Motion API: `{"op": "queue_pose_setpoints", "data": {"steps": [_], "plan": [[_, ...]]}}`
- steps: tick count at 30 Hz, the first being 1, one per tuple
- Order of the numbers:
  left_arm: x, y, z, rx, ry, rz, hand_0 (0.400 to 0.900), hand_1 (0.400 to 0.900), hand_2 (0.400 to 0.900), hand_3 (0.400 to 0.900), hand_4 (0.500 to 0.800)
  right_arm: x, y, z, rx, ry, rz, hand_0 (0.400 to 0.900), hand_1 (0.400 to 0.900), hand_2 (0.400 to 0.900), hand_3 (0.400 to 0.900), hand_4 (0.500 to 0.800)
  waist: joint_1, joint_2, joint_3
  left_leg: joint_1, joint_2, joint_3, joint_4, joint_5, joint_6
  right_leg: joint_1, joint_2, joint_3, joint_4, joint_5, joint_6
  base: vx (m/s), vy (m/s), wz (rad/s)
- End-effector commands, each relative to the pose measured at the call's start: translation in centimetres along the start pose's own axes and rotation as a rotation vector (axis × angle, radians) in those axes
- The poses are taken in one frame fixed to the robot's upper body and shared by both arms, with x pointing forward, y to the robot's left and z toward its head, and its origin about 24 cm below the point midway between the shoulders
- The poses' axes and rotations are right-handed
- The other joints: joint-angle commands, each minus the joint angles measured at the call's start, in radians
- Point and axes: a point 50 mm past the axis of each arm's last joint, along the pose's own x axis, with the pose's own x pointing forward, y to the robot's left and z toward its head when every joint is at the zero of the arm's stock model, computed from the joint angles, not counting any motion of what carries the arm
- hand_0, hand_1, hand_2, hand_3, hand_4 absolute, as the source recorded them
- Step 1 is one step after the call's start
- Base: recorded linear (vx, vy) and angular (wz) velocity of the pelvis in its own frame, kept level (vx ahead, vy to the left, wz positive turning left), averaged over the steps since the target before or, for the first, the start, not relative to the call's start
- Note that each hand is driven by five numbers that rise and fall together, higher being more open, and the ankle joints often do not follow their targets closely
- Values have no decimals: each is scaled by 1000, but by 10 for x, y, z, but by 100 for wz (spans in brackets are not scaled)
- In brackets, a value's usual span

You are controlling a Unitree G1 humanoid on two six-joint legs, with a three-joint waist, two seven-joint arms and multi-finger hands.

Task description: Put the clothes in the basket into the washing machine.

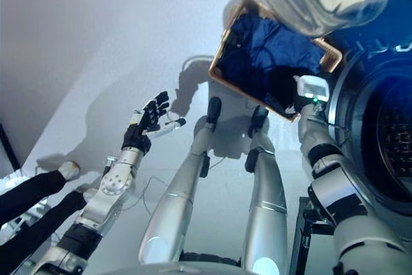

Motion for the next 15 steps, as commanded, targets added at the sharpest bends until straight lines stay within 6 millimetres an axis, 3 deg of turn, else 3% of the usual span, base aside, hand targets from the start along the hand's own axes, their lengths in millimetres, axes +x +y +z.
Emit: {"op": "queue_pose_setpoints", "data": {"steps": [1,6,10,11,15], "plan": [[-11,1,22,-20,-127,-10,900,900,900,900,800,-12,12,-50,-254,80,47,900,900,900,900,800,16,96,-28,-104,-31,69,183,-191,25,2,-25,50,-180,125,103,-27,10,3],[-13,1,29,-11,-157,-32,900,900,900,900,800,-13,8,-65,-386,103,64,900,900,900,900,800,33,125,-28,-151,-36,68,188,-186,27,-52,-30,57,-165,123,103,-18,6,3],[-12,2,31,-14,-166,-24,900,900,900,900,800,-14,11,-67,-399,113,94,900,900,900,900,800,29,127,-28,-162,-35,67,181,-180,26,-63,-32,58,-168,125,104,-11,-7,4],[-11,3,30,-13,-163,-20,900,900,900,900,800,-15,11,-67,-390,115,93,400,400,400,400,500,27,126,-28,-163,-34,66,180,-179,25,-65,-32,59,-167,124,104,0,0,0],[-9,3,31,-10,-166,-10,900,900,900,900,800,-16,12,-68,-376,124,93,400,400,400,400,500,18,123,-28,-162,-37,67,177,-179,24,-60,-32,58,-174,125,105,-1,-4,1]]}}
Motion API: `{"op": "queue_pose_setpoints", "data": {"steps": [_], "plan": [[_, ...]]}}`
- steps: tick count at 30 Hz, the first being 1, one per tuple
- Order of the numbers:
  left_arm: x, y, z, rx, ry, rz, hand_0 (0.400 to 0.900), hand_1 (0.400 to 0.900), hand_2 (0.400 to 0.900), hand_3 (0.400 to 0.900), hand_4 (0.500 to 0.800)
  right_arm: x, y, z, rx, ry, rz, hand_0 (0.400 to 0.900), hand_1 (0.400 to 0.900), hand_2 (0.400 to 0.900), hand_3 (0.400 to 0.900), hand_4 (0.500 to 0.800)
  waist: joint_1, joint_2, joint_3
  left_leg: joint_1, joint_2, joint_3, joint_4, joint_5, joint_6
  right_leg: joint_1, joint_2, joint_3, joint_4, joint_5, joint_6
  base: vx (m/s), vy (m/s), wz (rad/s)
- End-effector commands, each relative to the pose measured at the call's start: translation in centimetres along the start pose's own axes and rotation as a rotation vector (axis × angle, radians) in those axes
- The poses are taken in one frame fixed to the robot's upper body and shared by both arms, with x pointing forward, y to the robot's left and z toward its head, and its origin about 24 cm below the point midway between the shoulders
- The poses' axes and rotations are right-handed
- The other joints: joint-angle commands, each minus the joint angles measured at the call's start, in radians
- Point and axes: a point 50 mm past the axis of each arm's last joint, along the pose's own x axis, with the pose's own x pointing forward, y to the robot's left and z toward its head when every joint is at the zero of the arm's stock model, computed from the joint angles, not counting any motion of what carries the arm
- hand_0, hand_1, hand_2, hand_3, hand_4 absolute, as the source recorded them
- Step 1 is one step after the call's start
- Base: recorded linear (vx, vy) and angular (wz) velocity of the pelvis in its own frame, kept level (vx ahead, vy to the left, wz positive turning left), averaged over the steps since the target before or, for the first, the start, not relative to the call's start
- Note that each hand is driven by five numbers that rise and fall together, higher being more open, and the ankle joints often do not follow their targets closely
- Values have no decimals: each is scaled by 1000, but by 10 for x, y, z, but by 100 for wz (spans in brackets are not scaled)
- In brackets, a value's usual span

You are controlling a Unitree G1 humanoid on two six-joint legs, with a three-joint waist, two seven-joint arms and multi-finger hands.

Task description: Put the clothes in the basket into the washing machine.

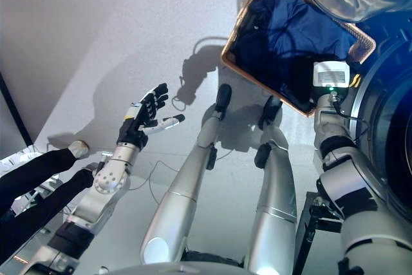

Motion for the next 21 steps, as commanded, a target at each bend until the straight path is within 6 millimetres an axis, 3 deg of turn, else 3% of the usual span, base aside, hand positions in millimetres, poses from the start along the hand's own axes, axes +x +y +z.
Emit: {"op": "queue_pose_setpoints", "data": {"steps": [1,7,12,15,16,21], "plan": [[-7,-2,17,-45,-104,19,900,900,900,900,800,-24,41,-38,-134,63,174,400,400,400,400,500,-28,109,-32,-71,-27,61,152,-186,25,41,-14,56,-230,134,115,-5,-13,3],[-4,0,22,-29,-125,23,900,900,900,900,800,-18,30,-36,-24,79,101,400,400,400,400,500,-37,102,-32,-56,-22,61,146,-186,19,57,-13,54,-242,134,117,0,0,0],[-1,2,22,-23,-123,52,900,900,900,900,800,-11,15,-24,379,144,6,400,400,400,400,500,-64,77,-32,-34,-12,70,153,-196,15,88,-11,52,-247,131,117,7,-4,-3],[0,5,19,-24,-108,91,900,900,900,900,800,-7,-1,-16,811,217,-99,400,400,400,400,500,-87,57,-32,-17,-6,75,160,-206,16,104,-4,57,-251,129,116,27,0,-13],[0,7,18,-18,-102,108,900,900,900,900,800,-6,-11,-9,1043,230,-159,400,400,400,400,500,-99,49,-32,-12,-2,78,161,-210,17,108,-2,60,-252,129,115,30,9,-17],[-4,13,10,-30,-64,143,900,900,900,900,800,-17,-15,5,1860,290,-236,400,400,400,400,500,-134,24,-32,3,6,87,174,-226,20,123,7,69,-259,122,113,28,3,-15]]}}
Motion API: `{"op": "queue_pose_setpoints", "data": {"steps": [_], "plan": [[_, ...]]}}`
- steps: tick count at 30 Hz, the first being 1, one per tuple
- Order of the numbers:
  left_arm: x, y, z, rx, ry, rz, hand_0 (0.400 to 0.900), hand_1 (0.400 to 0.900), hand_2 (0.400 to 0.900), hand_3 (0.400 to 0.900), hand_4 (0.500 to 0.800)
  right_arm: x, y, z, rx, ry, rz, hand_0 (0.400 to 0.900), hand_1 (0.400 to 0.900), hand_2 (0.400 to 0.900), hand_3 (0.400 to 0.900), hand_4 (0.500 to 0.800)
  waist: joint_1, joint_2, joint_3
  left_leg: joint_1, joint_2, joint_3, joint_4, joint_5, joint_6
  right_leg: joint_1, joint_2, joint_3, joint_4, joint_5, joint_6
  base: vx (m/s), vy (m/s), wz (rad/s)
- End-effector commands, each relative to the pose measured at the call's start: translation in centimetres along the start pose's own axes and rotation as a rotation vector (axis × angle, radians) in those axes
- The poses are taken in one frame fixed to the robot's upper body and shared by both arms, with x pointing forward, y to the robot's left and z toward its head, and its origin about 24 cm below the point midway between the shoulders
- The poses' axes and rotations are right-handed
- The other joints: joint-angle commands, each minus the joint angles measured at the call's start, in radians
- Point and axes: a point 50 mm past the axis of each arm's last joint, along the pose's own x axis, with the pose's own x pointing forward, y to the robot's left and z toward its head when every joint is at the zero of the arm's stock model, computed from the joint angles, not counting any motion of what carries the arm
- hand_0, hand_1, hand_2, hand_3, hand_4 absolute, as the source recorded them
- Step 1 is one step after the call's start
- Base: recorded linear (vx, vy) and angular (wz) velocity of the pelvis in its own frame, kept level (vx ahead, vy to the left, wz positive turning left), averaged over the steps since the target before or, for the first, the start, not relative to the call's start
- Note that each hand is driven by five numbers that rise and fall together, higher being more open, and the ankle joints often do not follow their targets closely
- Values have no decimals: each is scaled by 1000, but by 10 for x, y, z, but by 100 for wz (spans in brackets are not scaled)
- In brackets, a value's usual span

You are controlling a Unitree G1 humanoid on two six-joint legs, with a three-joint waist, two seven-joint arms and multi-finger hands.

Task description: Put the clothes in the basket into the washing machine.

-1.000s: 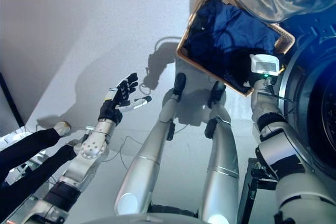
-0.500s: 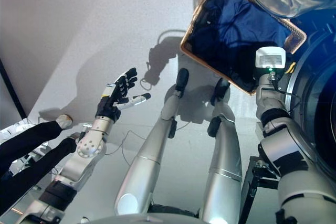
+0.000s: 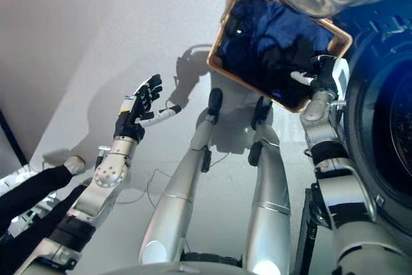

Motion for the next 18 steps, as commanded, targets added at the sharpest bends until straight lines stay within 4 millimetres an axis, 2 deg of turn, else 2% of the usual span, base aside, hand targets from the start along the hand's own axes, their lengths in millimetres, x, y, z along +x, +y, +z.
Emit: {"op": "queue_pose_setpoints", "data": {"steps": [1,2,5,7,9,11,14,15,16,18], "plan": [[-14,9,0,-39,-12,66,900,900,900,900,800,-7,-17,-3,416,-3,-43,400,400,400,400,500,-40,19,-32,-35,4,57,170,-224,13,92,4,48,-256,120,111,24,-3,-14],[-15,9,-2,-43,2,67,900,900,900,900,800,-10,-12,3,692,-7,-43,400,400,400,400,500,-47,16,-32,-30,7,59,170,-228,12,97,6,51,-258,118,110,26,7,-14],[-18,7,-9,-74,40,70,900,900,900,900,800,-26,-1,1,1102,6,-50,400,400,400,400,500,-62,12,-32,-5,12,70,172,-235,9,116,12,60,-260,113,109,36,23,-19],[-20,5,-12,-91,59,72,900,900,900,900,800,-33,-1,2,1267,-12,-81,400,400,400,400,500,-75,10,-32,20,16,80,172,-243,8,137,16,69,-265,112,109,50,64,-32],[-22,5,-15,-112,72,78,900,900,900,900,800,-36,-6,8,1368,-59,-116,400,400,400,400,500,-85,10,-32,46,17,92,168,-248,9,162,23,81,-276,113,109,56,70,-35],[-22,4,-15,-125,70,78,900,900,900,900,800,-33,-22,13,1453,-126,-191,400,400,400,400,500,-93,13,-32,80,19,102,161,-254,10,194,26,92,-288,111,110,60,46,-26],[-19,2,-14,-134,64,71,900,900,900,900,800,-26,-48,23,1531,-223,-316,400,400,400,400,500,-108,19,-32,135,17,111,145,-261,11,243,30,105,-297,108,112,46,34,-16],[-19,2,-14,-135,63,70,900,900,900,900,800,-26,-49,23,1532,-224,-317,400,400,400,400,500,-108,18,-32,134,15,112,139,-250,11,242,27,105,-302,116,111,65,36,-15],[-19,2,-13,-131,64,66,900,900,900,900,800,-22,-60,26,1557,-259,-373,400,400,400,400,500,-111,22,-33,161,15,113,134,-263,12,269,31,109,-305,107,113,44,16,-7],[-19,2,-14,-133,68,62,900,900,900,900,800,-18,-70,31,1576,-283,-412,400,400,400,400,500,-115,21,-34,181,13,115,128,-265,13,285,31,114,-309,109,113,56,11,-7]]}}
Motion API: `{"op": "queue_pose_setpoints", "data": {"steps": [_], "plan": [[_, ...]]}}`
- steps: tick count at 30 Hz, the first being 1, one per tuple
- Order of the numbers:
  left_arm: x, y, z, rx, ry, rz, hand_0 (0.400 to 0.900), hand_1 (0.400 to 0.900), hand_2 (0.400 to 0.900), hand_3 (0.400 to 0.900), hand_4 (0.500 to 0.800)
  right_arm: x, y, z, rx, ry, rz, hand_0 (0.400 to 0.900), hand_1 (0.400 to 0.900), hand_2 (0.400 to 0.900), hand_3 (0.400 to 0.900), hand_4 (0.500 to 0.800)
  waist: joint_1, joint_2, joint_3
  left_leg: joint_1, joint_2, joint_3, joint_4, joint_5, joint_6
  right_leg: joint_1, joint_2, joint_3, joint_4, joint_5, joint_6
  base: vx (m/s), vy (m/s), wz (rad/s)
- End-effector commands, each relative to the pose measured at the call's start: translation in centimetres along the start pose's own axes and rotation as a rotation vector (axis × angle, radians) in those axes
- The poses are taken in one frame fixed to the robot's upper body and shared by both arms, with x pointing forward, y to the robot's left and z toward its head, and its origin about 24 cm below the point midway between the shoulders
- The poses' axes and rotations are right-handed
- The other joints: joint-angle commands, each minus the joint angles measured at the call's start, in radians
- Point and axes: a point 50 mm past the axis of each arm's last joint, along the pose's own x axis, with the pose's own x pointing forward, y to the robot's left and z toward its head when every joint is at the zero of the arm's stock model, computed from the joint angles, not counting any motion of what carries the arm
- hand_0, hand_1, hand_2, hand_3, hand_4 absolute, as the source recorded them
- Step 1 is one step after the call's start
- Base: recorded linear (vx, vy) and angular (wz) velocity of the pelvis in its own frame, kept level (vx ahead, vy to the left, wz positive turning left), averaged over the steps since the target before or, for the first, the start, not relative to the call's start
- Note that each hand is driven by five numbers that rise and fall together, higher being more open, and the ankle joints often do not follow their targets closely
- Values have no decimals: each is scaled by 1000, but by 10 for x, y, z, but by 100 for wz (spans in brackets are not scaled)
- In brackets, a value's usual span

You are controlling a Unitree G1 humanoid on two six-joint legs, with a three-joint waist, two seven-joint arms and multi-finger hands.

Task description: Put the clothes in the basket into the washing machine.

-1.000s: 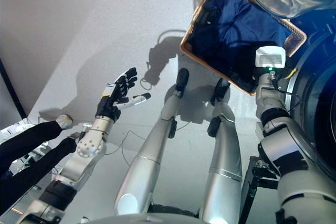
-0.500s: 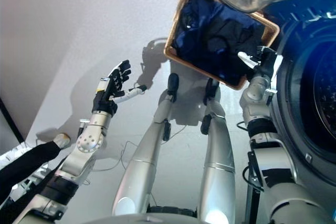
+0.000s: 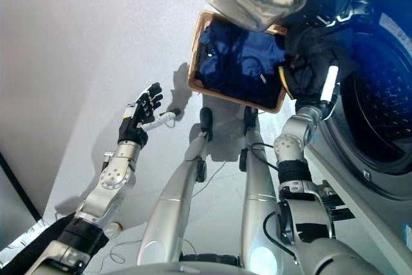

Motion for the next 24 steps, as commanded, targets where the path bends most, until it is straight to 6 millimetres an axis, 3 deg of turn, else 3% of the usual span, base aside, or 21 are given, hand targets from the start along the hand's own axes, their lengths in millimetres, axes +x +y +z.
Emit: {"op": "queue_pose_setpoints", "data": {"steps": [1,7,12,14,24], "plan": [[-15,8,1,-34,-23,31,900,900,900,900,800,16,40,90,195,-404,121,400,400,400,400,500,-34,21,-38,5,-13,3,142,-214,-23,111,-17,5,-186,64,77,28,2,-3],[-17,12,-2,-29,-6,35,900,900,900,900,800,27,49,117,212,-482,66,400,400,400,400,500,-38,21,-62,32,-15,3,124,-208,-27,140,-15,11,-197,68,75,23,-1,0],[-19,11,-10,-28,31,41,900,900,900,900,800,20,44,110,187,-465,69,400,400,400,400,500,-49,12,-71,56,-13,11,120,-206,-29,162,-11,12,-198,66,73,31,5,-10],[-18,7,-12,-33,45,32,900,900,900,900,800,12,27,94,145,-411,53,400,400,400,400,500,-68,1,-75,75,-7,24,130,-220,-24,176,-3,20,-193,66,73,31,36,-28],[-15,2,-14,-48,60,0,900,900,900,900,800,-2,-13,89,88,-391,-36,400,400,400,400,500,-92,-35,-104,164,13,59,157,-255,-14,269,12,47,-207,72,79,16,28,-19]]}}
